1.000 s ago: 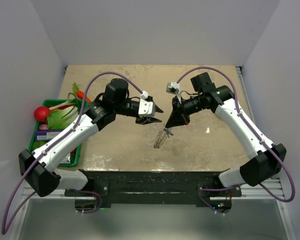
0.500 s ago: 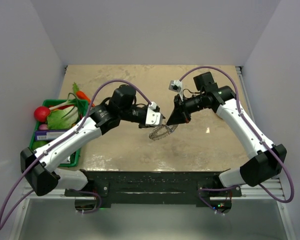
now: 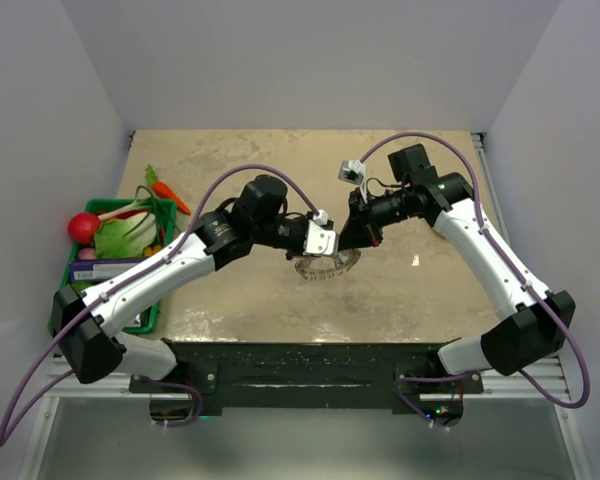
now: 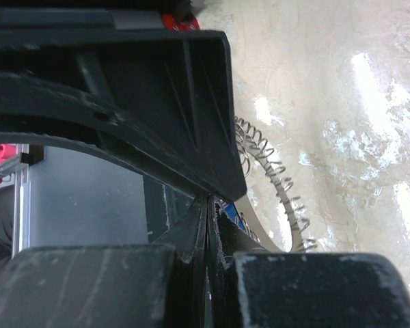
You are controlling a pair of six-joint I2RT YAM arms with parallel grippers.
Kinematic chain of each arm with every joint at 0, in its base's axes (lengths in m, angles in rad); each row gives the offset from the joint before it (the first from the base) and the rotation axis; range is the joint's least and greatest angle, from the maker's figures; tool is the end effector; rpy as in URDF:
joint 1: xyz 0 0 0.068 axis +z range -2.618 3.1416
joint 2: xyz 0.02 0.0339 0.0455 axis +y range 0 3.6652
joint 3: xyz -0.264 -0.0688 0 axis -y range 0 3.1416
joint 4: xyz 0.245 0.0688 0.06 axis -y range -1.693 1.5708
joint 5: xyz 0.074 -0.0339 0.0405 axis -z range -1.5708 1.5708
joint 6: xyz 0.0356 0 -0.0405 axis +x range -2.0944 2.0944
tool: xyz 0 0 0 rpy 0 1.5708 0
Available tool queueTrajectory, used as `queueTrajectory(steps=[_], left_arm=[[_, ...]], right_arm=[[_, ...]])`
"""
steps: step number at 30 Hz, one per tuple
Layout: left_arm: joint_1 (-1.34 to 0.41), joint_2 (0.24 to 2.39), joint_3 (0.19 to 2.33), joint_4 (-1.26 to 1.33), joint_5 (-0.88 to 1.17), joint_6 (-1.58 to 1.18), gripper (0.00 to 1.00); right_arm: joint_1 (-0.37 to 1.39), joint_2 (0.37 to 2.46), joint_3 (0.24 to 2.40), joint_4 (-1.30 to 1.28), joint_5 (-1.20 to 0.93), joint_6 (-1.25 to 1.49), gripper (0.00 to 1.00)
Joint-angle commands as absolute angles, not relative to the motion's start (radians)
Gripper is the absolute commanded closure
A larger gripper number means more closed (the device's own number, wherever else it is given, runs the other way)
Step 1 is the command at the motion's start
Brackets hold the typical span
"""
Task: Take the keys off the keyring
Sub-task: Remove the key from the keyring.
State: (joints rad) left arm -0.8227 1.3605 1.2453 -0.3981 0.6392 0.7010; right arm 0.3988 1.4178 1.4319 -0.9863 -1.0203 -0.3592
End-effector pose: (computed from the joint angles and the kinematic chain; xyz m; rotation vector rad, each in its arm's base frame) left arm 0.1916 -0.2377 0.3528 1.6739 1.1898 -0.7377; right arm 0.2426 0.1352 0.3613 -1.2054 1.9662 1.2853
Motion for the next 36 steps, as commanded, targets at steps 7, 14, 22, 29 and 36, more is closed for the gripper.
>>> queueTrajectory(steps=[7, 14, 22, 29, 36], left_arm=[[-0.841, 1.367, 1.262, -0.373, 0.618, 0.721, 0.79], [-0.842, 1.347, 1.272, -0.377, 0.614, 0.715, 0.69], [-0.841, 1.348, 1.279, -0.380, 0.617, 0.712, 0.73], [-0.841, 1.350, 1.295, -0.399, 0.618, 0.719, 0.73], [-0.841, 1.354, 1.293, -0.399, 0.620, 0.719, 0.83]], right_arm=[[0.397, 1.371, 1.428, -0.962, -1.045, -0.356, 1.00], [0.397, 1.373, 1.428, -0.956, -1.031, -0.350, 1.00], [0.399, 1.371, 1.425, -0.954, -1.025, -0.351, 1.00], [0.399, 1.368, 1.422, -0.953, -1.025, -0.353, 1.00], [0.399, 1.367, 1.427, -0.960, -1.028, -0.356, 1.00]])
